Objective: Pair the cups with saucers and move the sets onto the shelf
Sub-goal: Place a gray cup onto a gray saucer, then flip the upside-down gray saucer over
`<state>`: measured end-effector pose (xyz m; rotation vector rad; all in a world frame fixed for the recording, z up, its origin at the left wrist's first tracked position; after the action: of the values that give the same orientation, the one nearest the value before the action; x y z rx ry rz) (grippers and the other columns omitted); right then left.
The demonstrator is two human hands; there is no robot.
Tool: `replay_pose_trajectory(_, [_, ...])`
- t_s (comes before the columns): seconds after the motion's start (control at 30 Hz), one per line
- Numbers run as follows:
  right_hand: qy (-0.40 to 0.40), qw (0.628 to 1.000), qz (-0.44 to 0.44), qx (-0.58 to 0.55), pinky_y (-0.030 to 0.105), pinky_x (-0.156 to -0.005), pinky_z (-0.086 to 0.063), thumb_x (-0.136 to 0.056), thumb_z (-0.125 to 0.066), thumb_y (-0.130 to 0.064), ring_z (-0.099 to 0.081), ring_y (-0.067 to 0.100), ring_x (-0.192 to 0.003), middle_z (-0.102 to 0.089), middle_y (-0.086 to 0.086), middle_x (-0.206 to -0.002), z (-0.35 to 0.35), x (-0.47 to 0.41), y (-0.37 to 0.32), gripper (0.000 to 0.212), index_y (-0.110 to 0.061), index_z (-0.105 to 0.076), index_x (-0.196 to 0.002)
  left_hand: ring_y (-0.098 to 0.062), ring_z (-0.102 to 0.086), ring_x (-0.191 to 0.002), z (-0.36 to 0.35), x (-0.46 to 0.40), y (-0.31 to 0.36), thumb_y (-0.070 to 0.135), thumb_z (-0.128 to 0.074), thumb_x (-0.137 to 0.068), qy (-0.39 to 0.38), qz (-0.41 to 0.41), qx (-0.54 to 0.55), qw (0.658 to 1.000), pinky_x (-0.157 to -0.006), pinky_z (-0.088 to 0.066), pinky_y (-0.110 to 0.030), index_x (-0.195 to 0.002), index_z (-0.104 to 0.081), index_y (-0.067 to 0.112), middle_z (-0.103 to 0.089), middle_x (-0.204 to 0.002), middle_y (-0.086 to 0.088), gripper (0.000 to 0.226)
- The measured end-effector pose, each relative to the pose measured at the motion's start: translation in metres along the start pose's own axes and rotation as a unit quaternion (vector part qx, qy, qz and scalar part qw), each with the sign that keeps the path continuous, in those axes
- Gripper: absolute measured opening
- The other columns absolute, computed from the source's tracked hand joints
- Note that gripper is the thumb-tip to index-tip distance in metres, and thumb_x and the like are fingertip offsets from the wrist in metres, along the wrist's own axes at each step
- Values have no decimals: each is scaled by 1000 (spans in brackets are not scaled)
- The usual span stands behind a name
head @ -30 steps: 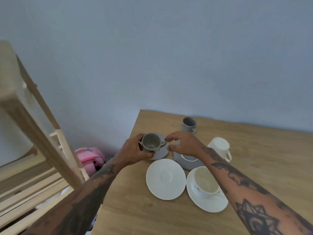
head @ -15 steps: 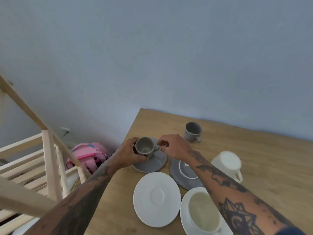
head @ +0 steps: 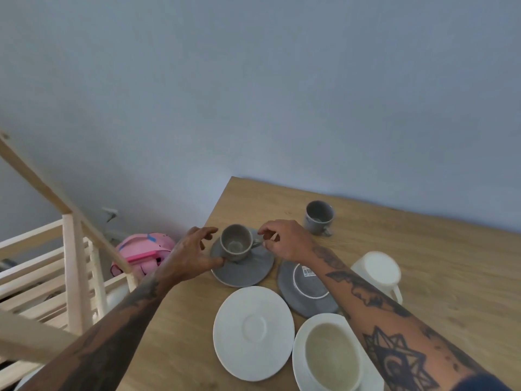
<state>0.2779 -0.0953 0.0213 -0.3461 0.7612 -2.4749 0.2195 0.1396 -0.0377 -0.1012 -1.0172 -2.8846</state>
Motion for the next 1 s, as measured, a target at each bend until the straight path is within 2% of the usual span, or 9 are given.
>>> replay_pose_trajectory(0.23, [-80,974,-149,152,37,-97,-47,-87,-65,-38,-50,29,-123,-48,12,-140,11,48,73,47,-18,-59,-129,-14,-63,-85,-14,25,-5,39,-83,-74,23,72,18,997,-73,-54,-32,-133,-58,18,-64,-109,-3,67])
replay_pose_trajectory(0.33, [-72,966,-204,140,35,-97,-45,-84,-67,-43,-51,33,-120,-47,18,-139,13,57,88,53,-13,-58,-127,-8,-62,-70,-15,64,22,32,-74,-81,195,122,77,970,-60,-51,-27,-90,-65,28,-69,-84,11,14])
replay_pose_trajectory(0.37, [-62,966,-218,123,35,-99,-45,-84,-67,-42,-51,33,-121,-47,18,-138,14,58,91,54,-12,-58,-127,-6,-61,-65,-23,79,38,28,-73,-82,220,114,98,964,-53,-47,-20,-78,-63,31,-68,-75,14,12])
replay_pose_trajectory(0.43, [-45,964,-241,102,36,-100,-46,-86,-64,-39,-50,34,-121,-47,19,-137,17,58,95,52,-10,-57,-128,-6,-60,-62,-55,95,75,21,-75,-81,159,81,137,974,-49,-43,-14,-71,-64,32,-66,-66,10,19])
replay_pose_trajectory(0.53, [-39,956,-271,105,36,-97,-47,-88,-61,-33,-54,36,-119,-52,22,-134,22,62,102,49,-6,-58,-128,-7,-60,-68,-92,86,131,26,-75,-81,57,18,128,990,-60,-45,-14,-84,-71,28,-66,-74,11,5])
replay_pose_trajectory(0.63, [-41,952,-290,91,33,-89,-49,-87,-63,-39,-59,33,-115,-59,20,-129,29,69,109,50,-6,-61,-125,-14,-63,-90,-111,59,161,38,-68,-84,-21,60,68,996,-76,-51,-26,-114,-67,17,-68,-104,-1,36])
replay_pose_trajectory(0.8, [-44,940,-334,42,24,-55,-43,-86,-67,-37,-66,29,-95,-68,17,-115,40,84,119,45,-1,-65,-114,-33,-54,-123,-117,37,172,36,-61,-90,-79,124,-114,983,-102,-47,-40,-132,-50,8,-55,-135,-18,52])
replay_pose_trajectory(0.9, [-37,922,-381,-58,33,-59,-61,-85,-67,-20,-72,33,-73,-74,20,-92,34,91,126,26,4,-71,-95,-34,-52,-126,-119,34,172,35,-62,-90,-88,152,-128,976,-100,-44,-38,-132,-48,4,-56,-136,-20,55])
replay_pose_trajectory(1.0, [-13,896,-417,-153,37,-63,-63,-83,-64,-12,-69,31,-67,-69,19,-79,27,96,131,15,2,-69,-85,-32,-58,-118,-118,30,170,35,-66,-88,-86,177,-78,977,-90,-48,-36,-130,-50,3,-60,-131,-19,55])
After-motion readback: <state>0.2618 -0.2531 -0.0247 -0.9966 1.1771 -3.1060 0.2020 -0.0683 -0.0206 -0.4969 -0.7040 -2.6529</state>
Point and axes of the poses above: each hand's wrist, its own x-axis away from the middle knuckle, its own z-axis out of the back of the hand, y = z × x, the point moved 5 cm from there along -x, towards the middle knuckle
